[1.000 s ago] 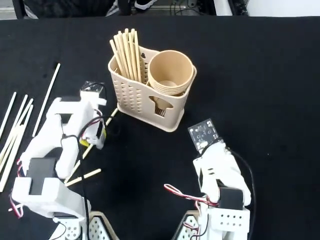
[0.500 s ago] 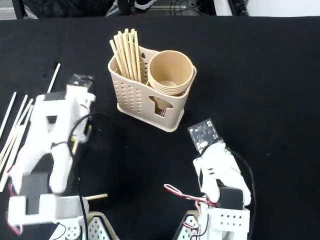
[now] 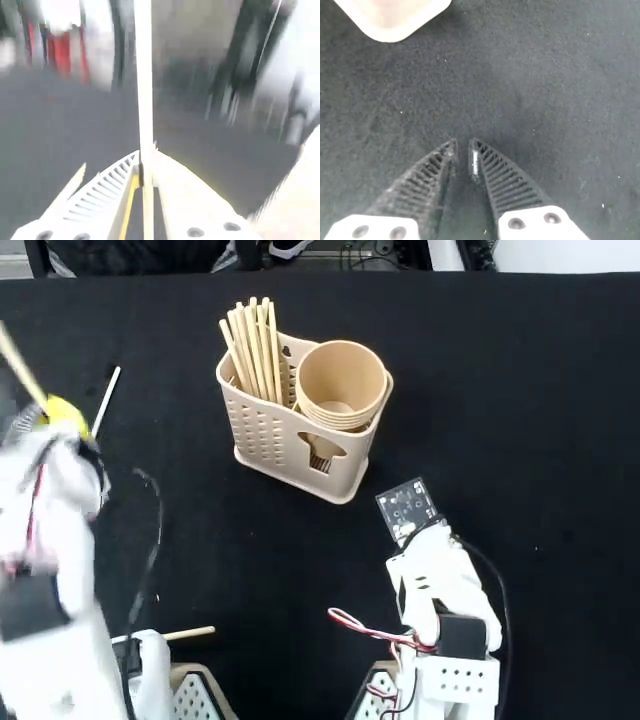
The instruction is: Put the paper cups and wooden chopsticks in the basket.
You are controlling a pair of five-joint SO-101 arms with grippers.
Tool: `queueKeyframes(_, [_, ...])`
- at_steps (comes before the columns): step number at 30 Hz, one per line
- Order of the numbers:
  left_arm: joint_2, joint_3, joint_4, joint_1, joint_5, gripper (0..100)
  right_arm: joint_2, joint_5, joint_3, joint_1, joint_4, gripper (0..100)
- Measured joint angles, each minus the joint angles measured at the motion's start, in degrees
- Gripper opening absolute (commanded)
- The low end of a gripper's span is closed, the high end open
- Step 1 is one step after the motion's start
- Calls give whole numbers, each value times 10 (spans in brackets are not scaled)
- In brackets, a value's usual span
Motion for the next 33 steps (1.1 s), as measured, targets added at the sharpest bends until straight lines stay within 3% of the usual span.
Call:
queueKeyframes(5, [-84,101,-273,113,11,30,0,0,0,0,0,53])
queueKeyframes(8, [-34,98,-348,188,17,30,0,0,0,0,0,53])
queueKeyframes(15, [201,-11,-376,244,94,30,0,0,0,-4,0,53])
queueKeyframes(20, [338,-27,-375,266,106,30,0,0,0,-4,0,53])
queueKeyframes(27, [406,-27,-375,299,110,34,0,0,0,-4,0,53])
queueKeyframes(33, [409,9,-336,309,47,149,0,0,0,-4,0,53])
